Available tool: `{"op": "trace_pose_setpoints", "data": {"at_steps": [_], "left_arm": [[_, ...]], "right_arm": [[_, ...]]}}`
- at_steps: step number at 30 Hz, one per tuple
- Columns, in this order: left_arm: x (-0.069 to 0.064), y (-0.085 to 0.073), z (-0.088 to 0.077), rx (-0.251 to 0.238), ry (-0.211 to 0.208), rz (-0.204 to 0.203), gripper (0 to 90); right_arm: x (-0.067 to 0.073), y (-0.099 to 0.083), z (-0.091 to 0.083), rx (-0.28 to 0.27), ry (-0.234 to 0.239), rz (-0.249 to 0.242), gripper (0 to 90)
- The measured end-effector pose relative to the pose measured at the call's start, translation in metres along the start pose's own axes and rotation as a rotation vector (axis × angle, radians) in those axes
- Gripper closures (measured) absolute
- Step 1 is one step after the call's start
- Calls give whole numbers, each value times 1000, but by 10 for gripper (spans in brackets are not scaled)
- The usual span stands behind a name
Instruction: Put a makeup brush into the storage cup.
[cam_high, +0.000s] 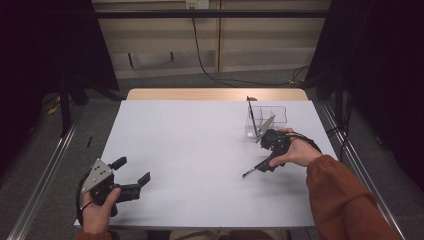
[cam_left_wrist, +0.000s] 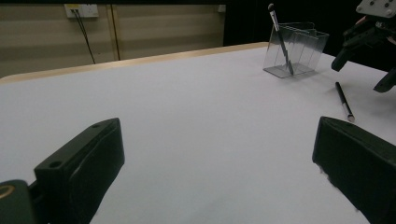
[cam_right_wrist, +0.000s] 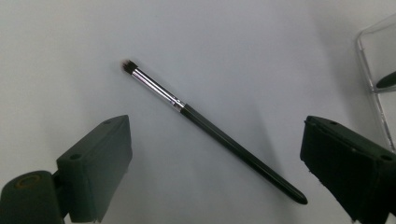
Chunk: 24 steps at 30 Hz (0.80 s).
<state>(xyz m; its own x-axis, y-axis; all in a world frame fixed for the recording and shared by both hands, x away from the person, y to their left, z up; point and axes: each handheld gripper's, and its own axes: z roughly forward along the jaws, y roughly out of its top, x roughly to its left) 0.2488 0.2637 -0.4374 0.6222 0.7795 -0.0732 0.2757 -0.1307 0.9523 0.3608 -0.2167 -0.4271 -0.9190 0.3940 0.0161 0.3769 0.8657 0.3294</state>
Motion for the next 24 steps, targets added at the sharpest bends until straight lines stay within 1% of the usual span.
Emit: {"op": "trace_pose_setpoints", "data": {"at_steps": [1,3,4,5,7,8,12,13,15,17,18,19,20,23,24], "left_arm": [[0,0,0,1,0,1,22],[0,0,0,1,-1,1,22],[0,0,0,1,-1,0,22],[0,0,0,0,-1,0,22],[0,0,0,2,-1,1,22],[0,0,0,2,-1,1,22],[0,0,0,3,-1,3,22],[0,0,0,2,-1,3,22],[0,0,0,2,-1,0,22],[1,0,0,1,-2,1,22],[0,0,0,1,-2,1,22],[0,0,0,3,-2,0,22],[0,0,0,3,-2,1,22],[0,0,0,2,-2,2,22],[0,0,0,4,-2,5,22]], "right_arm": [[1,1,2,10,1,5,84],[2,4,6,32,8,-8,87],[3,4,9,35,-3,-26,99],[3,5,10,43,-4,-34,118],[4,7,13,54,5,-17,154],[3,8,14,65,11,-29,176],[2,10,17,71,28,-41,243],[2,10,19,73,23,-47,248],[2,11,21,87,34,-57,285],[3,12,22,77,38,-70,309],[4,12,22,78,36,-68,311],[4,12,23,84,32,-70,340],[5,12,24,85,42,-79,366],[7,13,27,100,48,-95,414],[7,13,28,96,49,-101,426]]}}
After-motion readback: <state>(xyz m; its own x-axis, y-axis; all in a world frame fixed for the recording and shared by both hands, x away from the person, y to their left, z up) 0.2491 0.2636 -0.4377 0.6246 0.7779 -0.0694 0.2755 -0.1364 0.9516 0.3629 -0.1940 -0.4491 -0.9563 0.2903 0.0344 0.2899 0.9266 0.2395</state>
